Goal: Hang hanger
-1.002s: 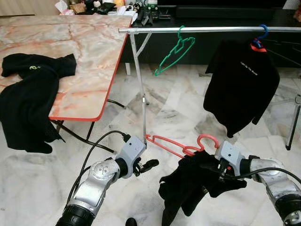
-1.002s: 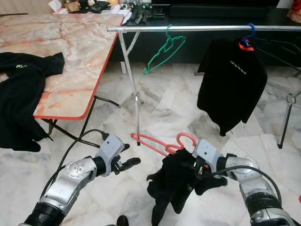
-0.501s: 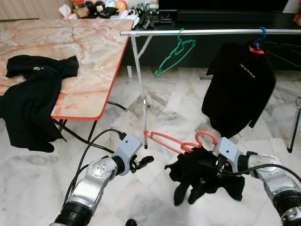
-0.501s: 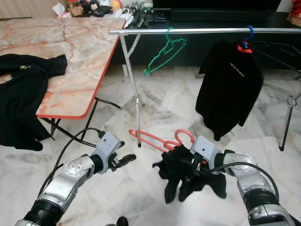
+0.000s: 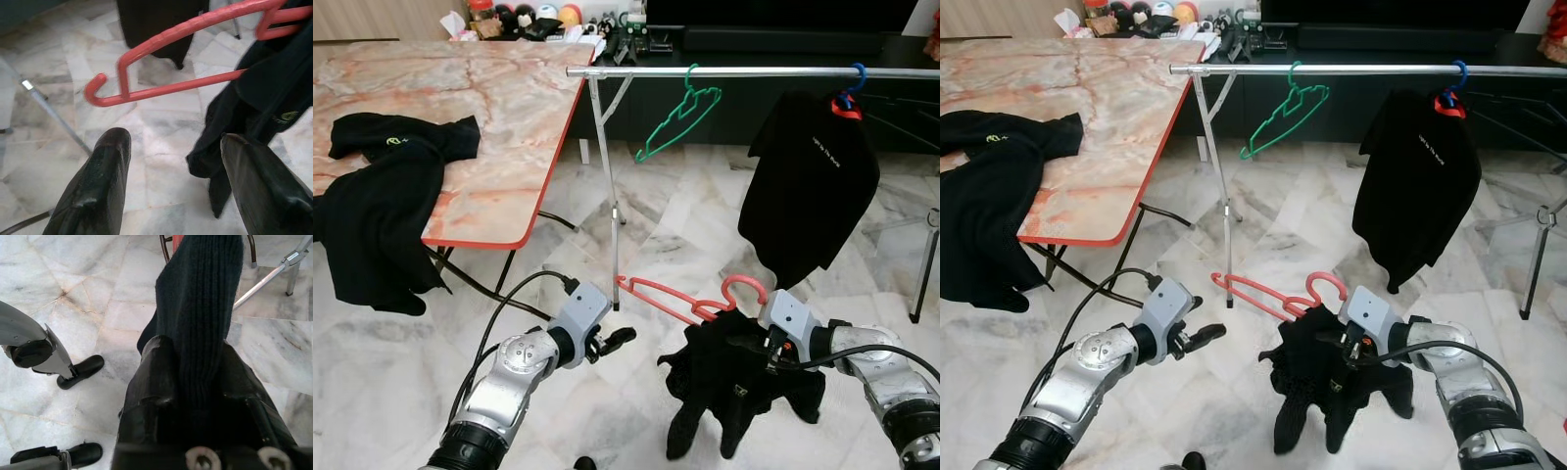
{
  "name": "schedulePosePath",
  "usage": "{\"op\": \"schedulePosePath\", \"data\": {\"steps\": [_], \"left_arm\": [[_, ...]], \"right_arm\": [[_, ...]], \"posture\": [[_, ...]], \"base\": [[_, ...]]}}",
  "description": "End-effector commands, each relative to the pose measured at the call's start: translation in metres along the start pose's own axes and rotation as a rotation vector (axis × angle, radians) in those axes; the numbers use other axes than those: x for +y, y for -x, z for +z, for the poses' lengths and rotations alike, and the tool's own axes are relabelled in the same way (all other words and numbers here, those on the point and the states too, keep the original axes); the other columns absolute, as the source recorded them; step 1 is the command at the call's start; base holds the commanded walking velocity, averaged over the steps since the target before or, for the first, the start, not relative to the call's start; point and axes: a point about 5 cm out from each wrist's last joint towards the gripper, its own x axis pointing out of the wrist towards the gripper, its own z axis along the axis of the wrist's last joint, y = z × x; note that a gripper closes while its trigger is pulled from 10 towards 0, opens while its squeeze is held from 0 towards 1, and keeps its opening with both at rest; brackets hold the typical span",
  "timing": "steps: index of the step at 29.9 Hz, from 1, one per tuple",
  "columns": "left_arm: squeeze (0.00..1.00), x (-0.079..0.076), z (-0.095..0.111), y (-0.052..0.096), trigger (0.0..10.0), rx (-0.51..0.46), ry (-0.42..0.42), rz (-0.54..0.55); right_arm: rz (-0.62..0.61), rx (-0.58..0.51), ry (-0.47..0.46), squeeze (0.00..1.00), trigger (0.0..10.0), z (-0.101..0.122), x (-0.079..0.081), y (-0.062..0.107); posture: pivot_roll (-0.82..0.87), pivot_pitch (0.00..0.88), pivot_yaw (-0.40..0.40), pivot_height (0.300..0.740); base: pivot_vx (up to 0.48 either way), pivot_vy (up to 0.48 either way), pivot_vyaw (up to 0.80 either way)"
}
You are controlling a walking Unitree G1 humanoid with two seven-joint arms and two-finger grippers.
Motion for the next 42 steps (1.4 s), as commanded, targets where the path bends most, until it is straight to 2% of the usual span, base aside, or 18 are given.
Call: {"op": "schedulePosePath", "data": {"steps": [1, 7, 23, 28, 39, 42], "left_arm": [[0.00, 0.0032, -0.0046, 0.0016, 10.0, 0.025, -0.016, 0.017], [0.00, 0.0020, -0.0050, 0.0021, 10.0, 0.026, -0.008, 0.009], [0.00, -0.0001, -0.0068, 0.0047, 10.0, 0.027, -0.007, -0.006], [0.00, 0.0010, -0.0080, 0.0050, 10.0, 0.033, 0.031, 0.007], [0.00, 0.0006, -0.0084, 0.0057, 10.0, 0.037, 0.030, 0.005], [0.00, 0.0008, -0.0076, 0.0064, 10.0, 0.026, 0.009, 0.005]], "right_arm": [[-0.009, -0.027, 0.018, 0.00, 0.0, 0.0066, -0.0039, 0.0001], [-0.005, -0.029, 0.022, 0.00, 0.0, 0.0081, -0.0044, -0.0002], [0.013, -0.034, 0.019, 0.00, 0.0, 0.0085, -0.0010, -0.0043], [0.018, -0.033, 0.021, 0.00, 0.0, 0.0086, -0.0008, -0.0045], [0.037, -0.035, 0.019, 0.00, 0.0, 0.0086, 0.0016, -0.0063], [0.040, -0.037, 0.019, 0.00, 0.0, 0.0089, 0.0020, -0.0068]], "posture": [[0.05, 0.127, 0.037, 0.740], [0.05, 0.141, 0.037, 0.740], [0.06, 0.154, 0.033, 0.740], [0.06, 0.160, 0.031, 0.740], [0.06, 0.170, 0.031, 0.740], [0.07, 0.169, 0.033, 0.740]], "base": [[0.000, -0.469, 0.00], [0.000, -0.399, 0.00], [0.000, 0.000, 0.00], [0.000, 0.000, 0.00], [0.000, 0.473, 0.00], [0.000, 0.000, 0.00]]}}
